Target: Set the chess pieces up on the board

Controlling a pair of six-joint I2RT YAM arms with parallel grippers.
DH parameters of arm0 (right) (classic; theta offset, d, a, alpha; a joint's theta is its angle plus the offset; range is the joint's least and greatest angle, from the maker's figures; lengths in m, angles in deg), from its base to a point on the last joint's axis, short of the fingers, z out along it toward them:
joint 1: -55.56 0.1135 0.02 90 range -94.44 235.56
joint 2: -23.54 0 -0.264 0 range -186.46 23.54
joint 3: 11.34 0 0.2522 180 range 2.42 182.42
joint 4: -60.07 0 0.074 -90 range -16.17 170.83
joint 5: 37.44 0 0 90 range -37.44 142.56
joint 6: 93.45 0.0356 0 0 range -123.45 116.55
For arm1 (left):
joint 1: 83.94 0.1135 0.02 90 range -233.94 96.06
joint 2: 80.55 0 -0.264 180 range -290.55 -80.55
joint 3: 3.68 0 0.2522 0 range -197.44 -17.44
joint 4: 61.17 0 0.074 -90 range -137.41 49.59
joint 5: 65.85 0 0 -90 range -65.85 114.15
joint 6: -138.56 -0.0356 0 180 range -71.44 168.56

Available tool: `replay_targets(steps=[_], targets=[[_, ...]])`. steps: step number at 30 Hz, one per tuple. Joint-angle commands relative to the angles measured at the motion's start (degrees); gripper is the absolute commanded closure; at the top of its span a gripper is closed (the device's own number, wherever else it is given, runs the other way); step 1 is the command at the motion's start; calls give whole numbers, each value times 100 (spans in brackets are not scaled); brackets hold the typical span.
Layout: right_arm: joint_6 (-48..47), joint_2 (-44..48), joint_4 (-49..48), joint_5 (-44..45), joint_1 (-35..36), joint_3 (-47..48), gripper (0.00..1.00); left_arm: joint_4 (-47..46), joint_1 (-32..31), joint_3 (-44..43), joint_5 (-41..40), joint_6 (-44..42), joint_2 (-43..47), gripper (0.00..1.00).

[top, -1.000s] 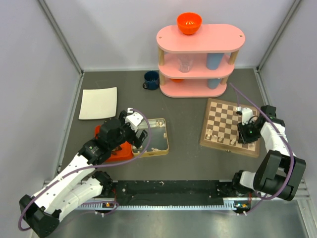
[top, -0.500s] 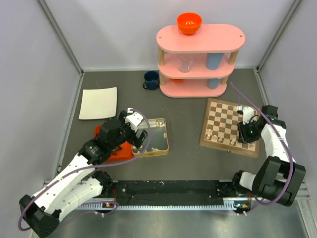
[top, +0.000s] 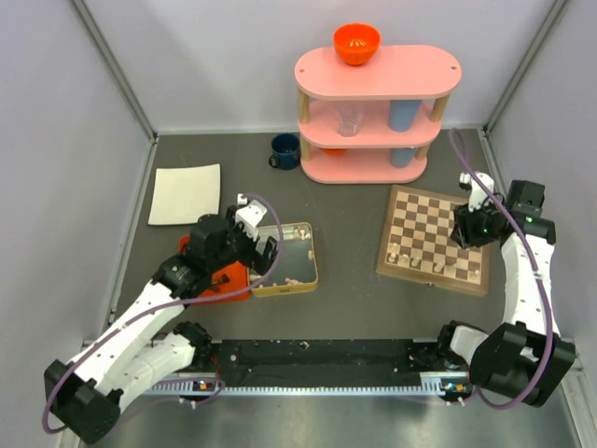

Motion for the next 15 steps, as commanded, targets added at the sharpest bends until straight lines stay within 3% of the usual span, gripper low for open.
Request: replay_targets(steps=[1,5,7,13,15], targets=[[110,207,22,-1434,-51,403,55,-172,361,-495,780,902,-562,1],[40,225,5,-2411,-60,447,52,-381,370,-654,1684,1423,-1124,4],[40,138,-21,-2885,-51,439,52,-453,370,-671,1757,1817,-1318,8],[22,-170,-74,-3617,-51,412,52,-409,344,-856,1169,3301,-2171,12],[5,-206,-101,-3801,-51,369,52,-366,291,-935,627,3821,-2496,15]])
